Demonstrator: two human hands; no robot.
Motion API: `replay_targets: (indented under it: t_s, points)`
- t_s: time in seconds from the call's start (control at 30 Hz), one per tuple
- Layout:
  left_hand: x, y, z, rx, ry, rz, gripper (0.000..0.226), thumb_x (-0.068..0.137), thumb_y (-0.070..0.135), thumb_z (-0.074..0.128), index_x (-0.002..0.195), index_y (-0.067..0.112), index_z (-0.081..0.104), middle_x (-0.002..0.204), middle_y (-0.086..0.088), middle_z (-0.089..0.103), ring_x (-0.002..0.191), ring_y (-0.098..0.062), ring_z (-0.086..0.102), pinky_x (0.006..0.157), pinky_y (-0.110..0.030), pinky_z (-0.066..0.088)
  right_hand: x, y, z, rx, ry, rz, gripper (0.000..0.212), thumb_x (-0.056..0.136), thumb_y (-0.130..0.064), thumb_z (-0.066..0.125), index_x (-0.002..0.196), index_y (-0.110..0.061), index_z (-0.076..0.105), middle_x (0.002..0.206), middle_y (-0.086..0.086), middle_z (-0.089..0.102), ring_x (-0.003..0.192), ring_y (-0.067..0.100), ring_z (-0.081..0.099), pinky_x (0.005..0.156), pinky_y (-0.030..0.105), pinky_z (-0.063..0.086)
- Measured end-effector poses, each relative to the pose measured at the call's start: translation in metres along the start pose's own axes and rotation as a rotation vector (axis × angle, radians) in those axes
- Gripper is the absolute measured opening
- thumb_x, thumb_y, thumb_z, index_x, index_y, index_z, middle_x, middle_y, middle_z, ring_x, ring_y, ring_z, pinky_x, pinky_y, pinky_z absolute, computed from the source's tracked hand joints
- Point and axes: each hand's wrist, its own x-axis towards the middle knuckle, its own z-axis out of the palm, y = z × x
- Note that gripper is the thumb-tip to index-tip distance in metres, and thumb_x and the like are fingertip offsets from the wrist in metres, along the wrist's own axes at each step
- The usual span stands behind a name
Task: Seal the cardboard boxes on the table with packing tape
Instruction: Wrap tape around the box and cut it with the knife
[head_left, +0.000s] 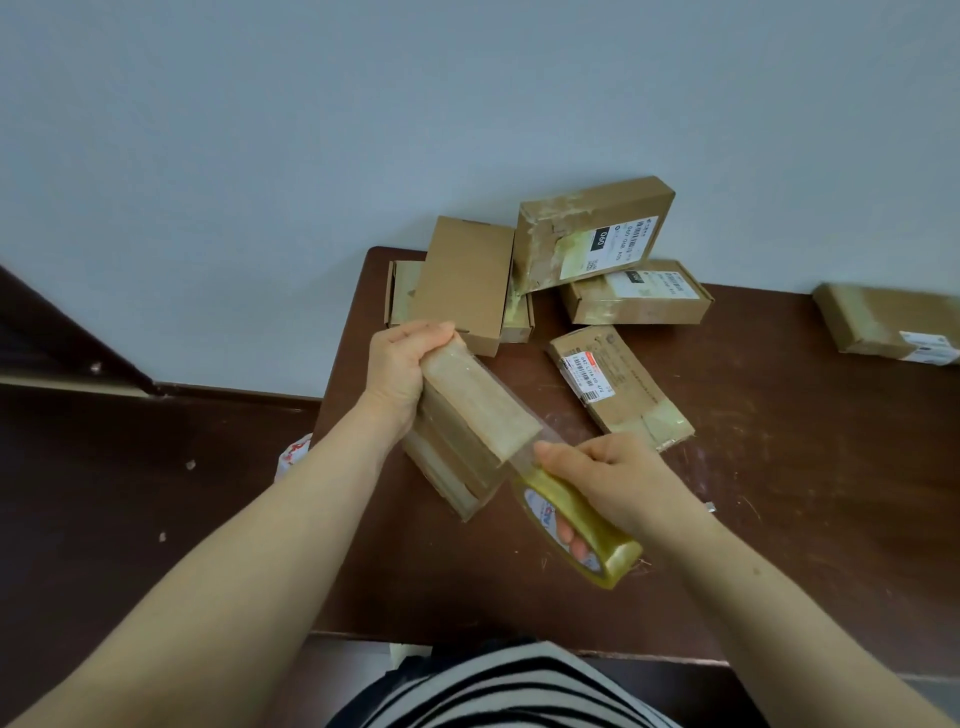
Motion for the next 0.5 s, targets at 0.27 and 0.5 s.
replay_targets:
  t_s: [0.27,0.5]
  points:
    - [-0.004,0.022,-0.007,0.649,-0.153,0.264,0.023,0.096,0.024,0.052,0.090,0.026,0.075,0.094,0.008,0.073,0.093,-0.006,0.064,0.090,-0.027,0.044,0.012,0.014,0.009,0.092,0.022,0.005,0.043,0.093,-0.038,0.059,0.063,-0.006,0.058,0.051,0.014,0.062,0.035,0.020,0.054,0.040,0.023,0.045]
    - [-0.032,0.028,0.029,1.756,-0.386,0.470,0.086,0.085,0.067,-0.009,0.124,0.035,0.061,0.141,0.005,0.047,0.139,-0.016,0.026,0.117,-0.043,-0.001,0.014,0.018,0.018,0.073,-0.012,-0.019,0.039,0.092,-0.038,0.059,0.068,-0.008,0.059,0.052,0.013,0.063,0.037,0.021,0.055,0.042,0.021,0.044]
